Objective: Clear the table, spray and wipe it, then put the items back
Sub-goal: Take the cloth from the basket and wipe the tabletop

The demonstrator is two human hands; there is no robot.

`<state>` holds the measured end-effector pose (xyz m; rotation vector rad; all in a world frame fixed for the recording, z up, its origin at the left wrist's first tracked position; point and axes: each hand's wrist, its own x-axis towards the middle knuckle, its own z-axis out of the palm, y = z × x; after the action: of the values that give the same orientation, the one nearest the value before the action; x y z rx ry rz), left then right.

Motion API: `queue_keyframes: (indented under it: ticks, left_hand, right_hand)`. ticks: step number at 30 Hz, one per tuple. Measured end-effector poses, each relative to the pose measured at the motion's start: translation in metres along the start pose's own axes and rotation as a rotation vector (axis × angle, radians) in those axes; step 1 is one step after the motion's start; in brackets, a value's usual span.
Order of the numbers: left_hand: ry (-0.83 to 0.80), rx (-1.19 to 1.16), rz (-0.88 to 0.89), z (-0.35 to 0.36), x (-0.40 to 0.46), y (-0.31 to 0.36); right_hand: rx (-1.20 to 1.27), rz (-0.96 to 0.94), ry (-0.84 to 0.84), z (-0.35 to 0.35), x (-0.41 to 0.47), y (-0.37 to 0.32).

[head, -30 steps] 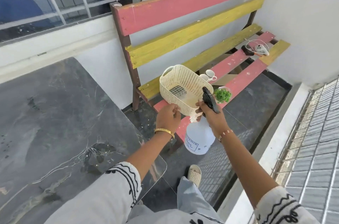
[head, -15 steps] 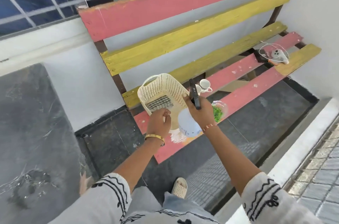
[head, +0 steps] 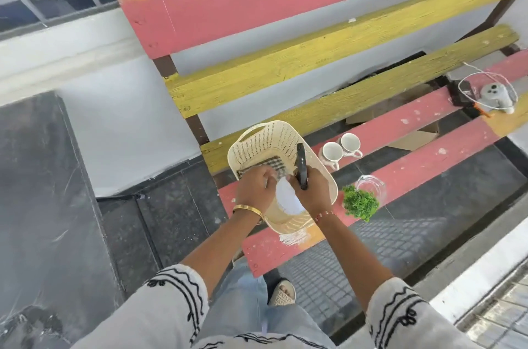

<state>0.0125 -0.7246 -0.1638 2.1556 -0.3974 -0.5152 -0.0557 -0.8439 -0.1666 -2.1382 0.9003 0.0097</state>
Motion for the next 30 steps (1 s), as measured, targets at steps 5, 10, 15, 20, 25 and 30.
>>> queue_keyframes:
  ticks: [5, 10, 15, 20, 25, 30]
  left_hand:
    - [-0.014, -0.004, -0.048, -0.001, 0.022, -0.021]
    - [-0.036, -0.022, -0.096, 0.008, 0.03, -0.036]
    - [-0.015, -0.05, -0.119, 0.014, 0.031, -0.041]
    - [-0.024, -0.043, -0.132, 0.02, 0.034, -0.035]
    - [-0.028, -0.054, -0.178, 0.023, 0.044, -0.025]
    - [0.024, -0.047, -0.212, 0.032, 0.057, -0.028]
  right_hand:
    - [-0.058, 0.016, -0.142, 0.038, 0.014, 0.021]
    - [0.007, 0.046, -0.222, 0.049, 0.012, 0.032]
    - [0.015, 0.058, -0.278, 0.048, 0.006, 0.043]
    - [0.004, 0.13, -0.531, 0.028, 0.011, 0.042]
    - [0.027, 0.27, -0.718, 0.003, 0.038, 0.035]
    - [0.012, 0.288, -0.359, 0.01, 0.087, 0.03]
